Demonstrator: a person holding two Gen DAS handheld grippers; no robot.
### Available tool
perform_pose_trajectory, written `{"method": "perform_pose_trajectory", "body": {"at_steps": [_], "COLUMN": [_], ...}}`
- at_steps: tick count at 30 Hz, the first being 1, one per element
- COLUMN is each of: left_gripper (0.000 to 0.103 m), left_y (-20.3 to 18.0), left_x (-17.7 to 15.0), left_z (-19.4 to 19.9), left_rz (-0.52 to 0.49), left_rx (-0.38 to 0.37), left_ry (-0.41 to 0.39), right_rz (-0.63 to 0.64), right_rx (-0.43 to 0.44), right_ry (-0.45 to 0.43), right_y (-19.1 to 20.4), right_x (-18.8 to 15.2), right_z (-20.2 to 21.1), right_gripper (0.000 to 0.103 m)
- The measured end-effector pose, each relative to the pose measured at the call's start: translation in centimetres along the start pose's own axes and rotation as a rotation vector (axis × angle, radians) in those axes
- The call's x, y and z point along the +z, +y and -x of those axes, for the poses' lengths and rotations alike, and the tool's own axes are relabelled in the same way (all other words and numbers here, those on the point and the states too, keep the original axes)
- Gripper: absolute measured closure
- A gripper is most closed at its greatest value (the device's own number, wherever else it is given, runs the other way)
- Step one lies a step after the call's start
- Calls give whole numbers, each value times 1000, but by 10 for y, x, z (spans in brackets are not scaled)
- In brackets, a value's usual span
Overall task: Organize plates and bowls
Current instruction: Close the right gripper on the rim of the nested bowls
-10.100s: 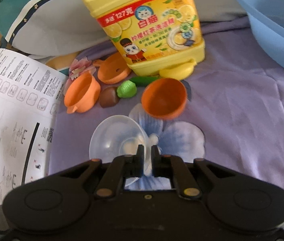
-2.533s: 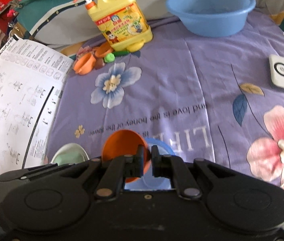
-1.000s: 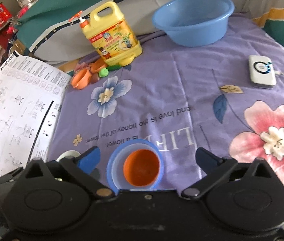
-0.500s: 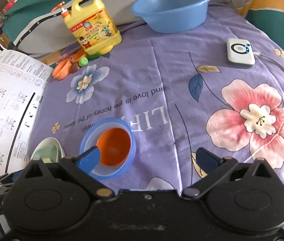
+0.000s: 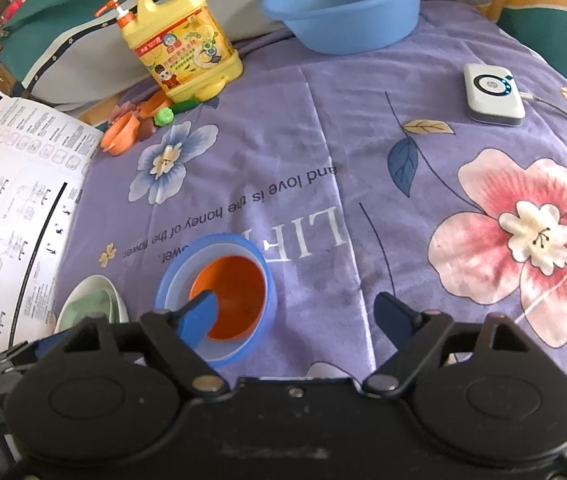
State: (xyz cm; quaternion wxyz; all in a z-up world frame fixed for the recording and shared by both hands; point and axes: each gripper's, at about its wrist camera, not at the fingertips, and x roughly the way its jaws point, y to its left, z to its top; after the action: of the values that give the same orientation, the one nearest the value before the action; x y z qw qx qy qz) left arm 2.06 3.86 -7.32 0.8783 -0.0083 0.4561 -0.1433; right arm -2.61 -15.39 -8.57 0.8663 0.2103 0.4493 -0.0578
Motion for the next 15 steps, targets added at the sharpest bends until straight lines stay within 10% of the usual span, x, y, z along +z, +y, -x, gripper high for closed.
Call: {"method": "perform_pose_trajectory", "body": {"at_steps": [15], "left_gripper": [41], "left_y": [0], "left_x": [4], "left_z": [-27], "left_rz": [19], "left_rx": [-122], "left_ry": [46], "right_rz": [56], "right_rx": [18], "right_ry": [41], "right_y": [19], "right_x": [8], "right_z": [-21], "right_gripper": [62]}}
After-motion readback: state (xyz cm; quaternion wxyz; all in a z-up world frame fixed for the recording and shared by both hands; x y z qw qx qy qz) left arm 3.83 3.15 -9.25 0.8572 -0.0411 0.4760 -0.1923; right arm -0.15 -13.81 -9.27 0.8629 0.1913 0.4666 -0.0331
